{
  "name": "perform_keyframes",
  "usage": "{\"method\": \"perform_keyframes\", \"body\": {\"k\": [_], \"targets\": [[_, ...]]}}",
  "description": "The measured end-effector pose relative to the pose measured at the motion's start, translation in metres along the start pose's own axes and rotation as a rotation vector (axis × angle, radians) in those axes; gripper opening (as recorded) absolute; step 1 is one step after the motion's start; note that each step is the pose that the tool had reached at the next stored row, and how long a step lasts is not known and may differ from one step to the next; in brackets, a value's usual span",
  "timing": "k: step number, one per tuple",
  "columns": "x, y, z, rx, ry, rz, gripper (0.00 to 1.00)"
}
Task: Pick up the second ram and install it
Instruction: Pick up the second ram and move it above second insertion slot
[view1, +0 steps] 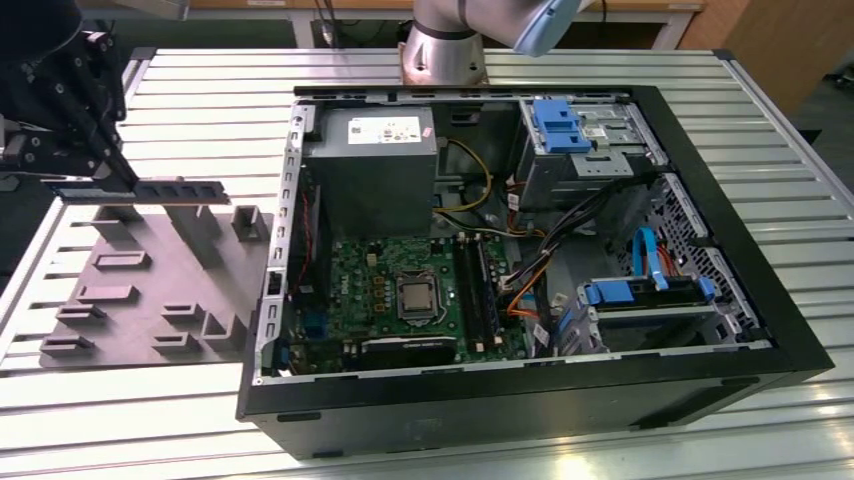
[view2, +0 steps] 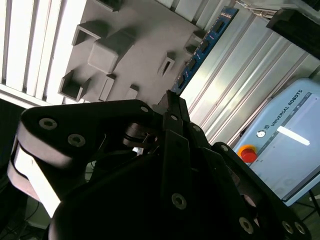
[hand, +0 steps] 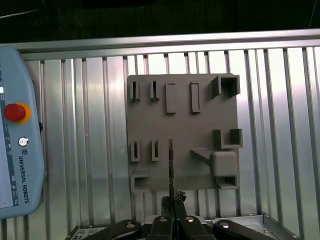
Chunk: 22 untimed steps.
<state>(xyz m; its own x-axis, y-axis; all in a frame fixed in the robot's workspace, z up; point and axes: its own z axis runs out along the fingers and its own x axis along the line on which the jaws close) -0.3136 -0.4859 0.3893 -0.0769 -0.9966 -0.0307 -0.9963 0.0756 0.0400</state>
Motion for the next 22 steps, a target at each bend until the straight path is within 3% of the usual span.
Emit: {"method": "perform_keyframes", "body": {"k": [22], "targets": [[-0.002, -0.0255, -0.0009, 0.0, -0.0001, 0.0, 0.12]]}}
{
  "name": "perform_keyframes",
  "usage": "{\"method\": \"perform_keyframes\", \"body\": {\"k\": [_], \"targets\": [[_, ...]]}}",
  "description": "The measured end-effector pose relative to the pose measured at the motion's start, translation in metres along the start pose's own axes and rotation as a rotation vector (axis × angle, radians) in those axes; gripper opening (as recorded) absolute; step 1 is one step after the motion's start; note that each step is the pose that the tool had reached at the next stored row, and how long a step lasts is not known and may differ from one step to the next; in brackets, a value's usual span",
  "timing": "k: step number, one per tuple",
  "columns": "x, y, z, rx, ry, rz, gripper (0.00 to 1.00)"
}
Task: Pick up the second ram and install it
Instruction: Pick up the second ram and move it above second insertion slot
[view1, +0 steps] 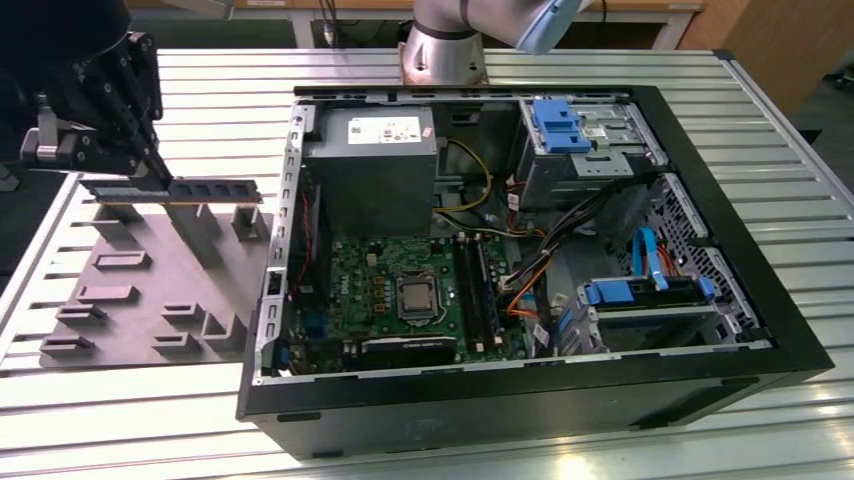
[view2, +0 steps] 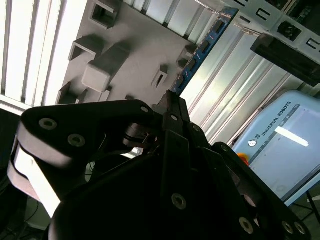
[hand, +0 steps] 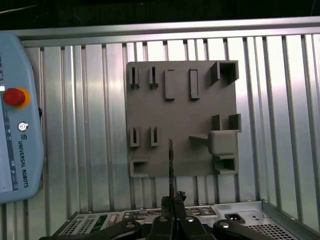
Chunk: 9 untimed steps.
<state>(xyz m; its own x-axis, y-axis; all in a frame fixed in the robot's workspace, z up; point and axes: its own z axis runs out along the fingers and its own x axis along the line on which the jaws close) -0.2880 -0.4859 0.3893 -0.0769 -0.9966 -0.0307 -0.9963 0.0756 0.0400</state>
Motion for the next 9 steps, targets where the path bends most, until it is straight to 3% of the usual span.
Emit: {"method": "perform_keyframes", "body": {"k": [9], "targets": [[-0.0007, -0.0093, -0.0004, 0.0, 0.0001, 0.0, 0.12]]}}
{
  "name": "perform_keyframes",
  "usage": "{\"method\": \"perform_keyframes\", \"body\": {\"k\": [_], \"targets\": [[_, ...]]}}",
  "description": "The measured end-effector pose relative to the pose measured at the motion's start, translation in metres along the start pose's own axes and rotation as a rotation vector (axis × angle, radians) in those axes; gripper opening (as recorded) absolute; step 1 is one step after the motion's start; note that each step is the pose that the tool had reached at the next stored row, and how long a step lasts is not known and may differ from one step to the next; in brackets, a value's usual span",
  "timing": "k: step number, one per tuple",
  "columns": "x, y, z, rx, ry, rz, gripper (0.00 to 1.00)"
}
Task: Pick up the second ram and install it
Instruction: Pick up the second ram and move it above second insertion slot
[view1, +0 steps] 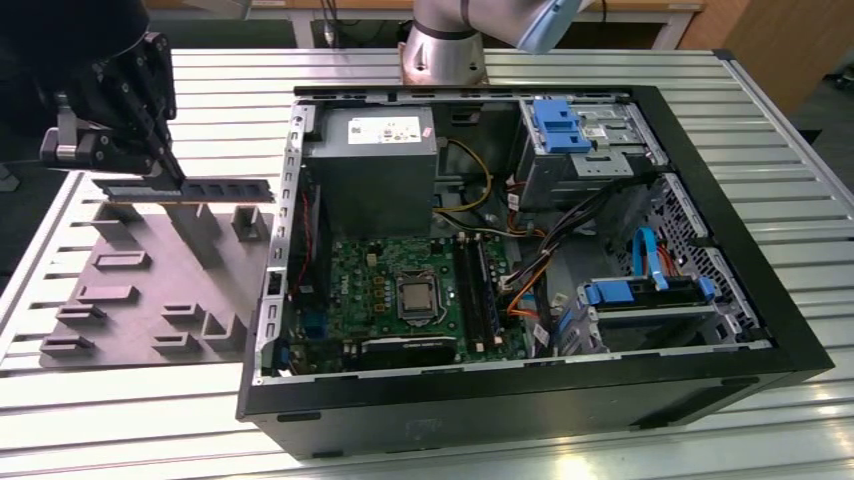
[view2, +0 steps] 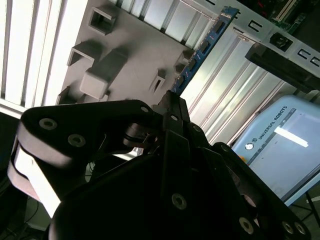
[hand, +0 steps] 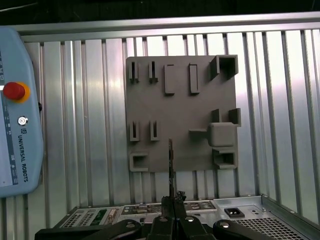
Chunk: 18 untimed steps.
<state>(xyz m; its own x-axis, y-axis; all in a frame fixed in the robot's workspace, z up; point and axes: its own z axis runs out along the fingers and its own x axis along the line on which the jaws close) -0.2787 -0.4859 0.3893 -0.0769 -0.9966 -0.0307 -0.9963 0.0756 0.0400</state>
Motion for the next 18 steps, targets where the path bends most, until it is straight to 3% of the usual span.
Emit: {"method": "perform_keyframes", "body": {"k": [18], "targets": [[-0.0013, -0.017, -0.0006, 0.0, -0.0001, 0.0, 0.12]]}}
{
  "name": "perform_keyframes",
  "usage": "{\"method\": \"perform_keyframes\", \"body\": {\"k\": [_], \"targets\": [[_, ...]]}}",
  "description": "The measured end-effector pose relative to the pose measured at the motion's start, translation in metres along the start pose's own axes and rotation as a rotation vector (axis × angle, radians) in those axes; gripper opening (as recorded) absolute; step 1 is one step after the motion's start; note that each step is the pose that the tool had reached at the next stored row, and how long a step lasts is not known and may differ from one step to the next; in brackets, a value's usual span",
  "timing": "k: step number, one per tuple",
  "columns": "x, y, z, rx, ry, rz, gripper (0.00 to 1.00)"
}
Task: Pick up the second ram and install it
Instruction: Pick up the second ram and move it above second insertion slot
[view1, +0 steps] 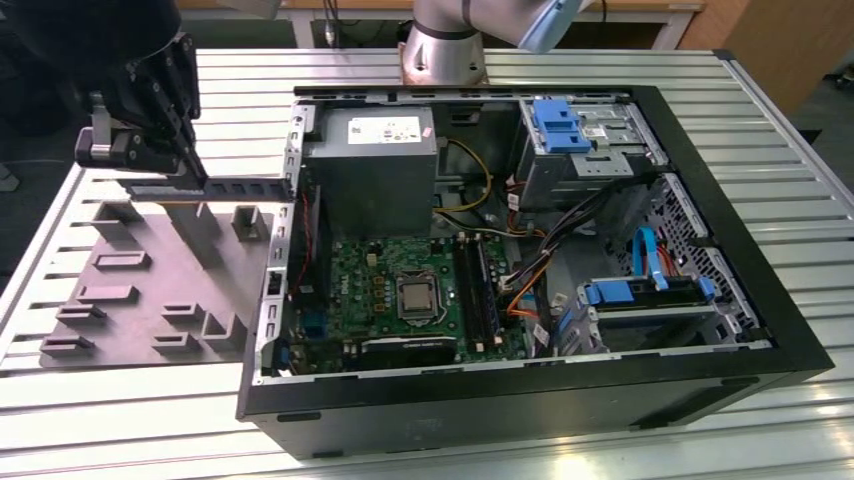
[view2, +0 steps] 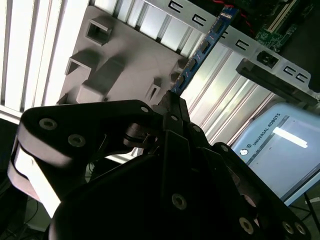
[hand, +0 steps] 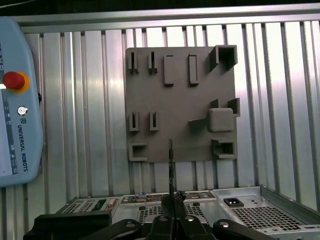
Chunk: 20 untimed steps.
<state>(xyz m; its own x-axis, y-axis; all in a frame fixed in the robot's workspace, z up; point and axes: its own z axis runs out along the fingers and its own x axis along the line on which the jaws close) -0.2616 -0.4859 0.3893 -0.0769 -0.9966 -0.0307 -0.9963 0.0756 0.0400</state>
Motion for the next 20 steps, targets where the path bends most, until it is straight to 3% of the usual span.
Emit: {"method": "perform_keyframes", "body": {"k": [20], "targets": [[-0.0015, -0.0194, -0.0007, 0.0, 0.0, 0.0, 0.12]]}}
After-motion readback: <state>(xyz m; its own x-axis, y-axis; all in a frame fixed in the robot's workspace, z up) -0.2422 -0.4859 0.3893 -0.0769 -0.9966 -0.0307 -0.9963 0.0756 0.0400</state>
